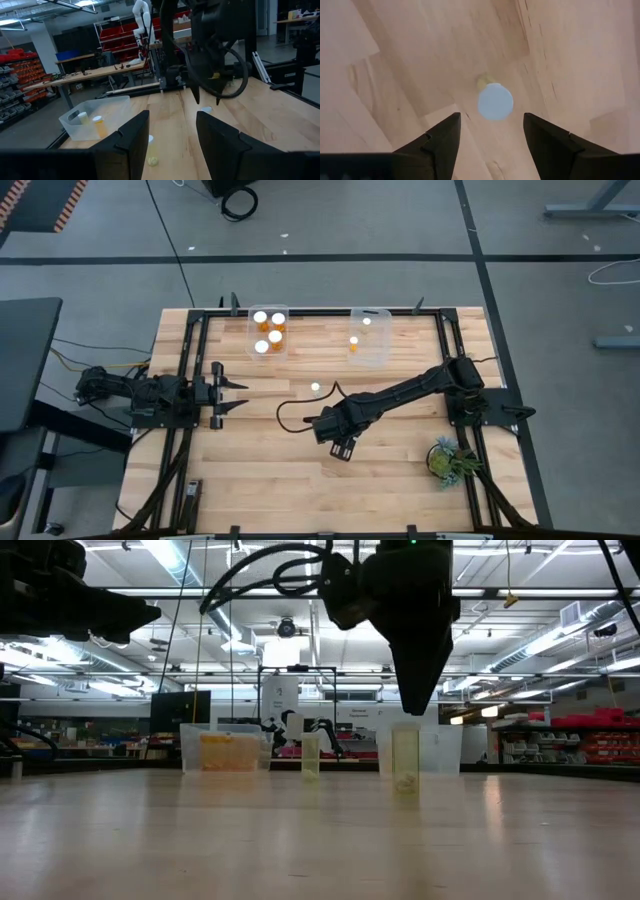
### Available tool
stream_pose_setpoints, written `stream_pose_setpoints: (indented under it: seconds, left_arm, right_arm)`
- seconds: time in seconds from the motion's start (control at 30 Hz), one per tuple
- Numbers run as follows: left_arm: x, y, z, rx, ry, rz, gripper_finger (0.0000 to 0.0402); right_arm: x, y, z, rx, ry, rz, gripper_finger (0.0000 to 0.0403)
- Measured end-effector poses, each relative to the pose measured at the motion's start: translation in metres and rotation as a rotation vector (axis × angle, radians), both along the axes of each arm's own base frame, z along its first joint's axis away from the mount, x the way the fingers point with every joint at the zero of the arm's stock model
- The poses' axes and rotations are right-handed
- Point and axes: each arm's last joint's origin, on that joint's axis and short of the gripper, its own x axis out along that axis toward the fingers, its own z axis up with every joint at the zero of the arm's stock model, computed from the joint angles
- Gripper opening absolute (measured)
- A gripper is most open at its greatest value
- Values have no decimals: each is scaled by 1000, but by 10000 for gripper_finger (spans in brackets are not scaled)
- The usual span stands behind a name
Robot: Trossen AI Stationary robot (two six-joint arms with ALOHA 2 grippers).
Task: Pick and place medicine bottles into bin by pill shape (circle, oval)
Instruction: Put the yellow tablet bottle into the right transparent bin
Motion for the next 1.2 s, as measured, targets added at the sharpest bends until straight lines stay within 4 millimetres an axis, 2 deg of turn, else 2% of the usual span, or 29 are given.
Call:
stream_pose_setpoints:
  seconds: [0.27,0.6,1.2]
  left_arm:
    - [0,0,0,0,0,0,172]
    - [0,0,0,0,0,0,172]
    - [0,0,0,-1,0,0,172]
  right_arm:
    - [-2,-4,-9,-25,8,-8,223]
    - [0,-6,-10,-21,-10,-14,223]
    - [-4,-12,-43,-8,-25,-28,223]
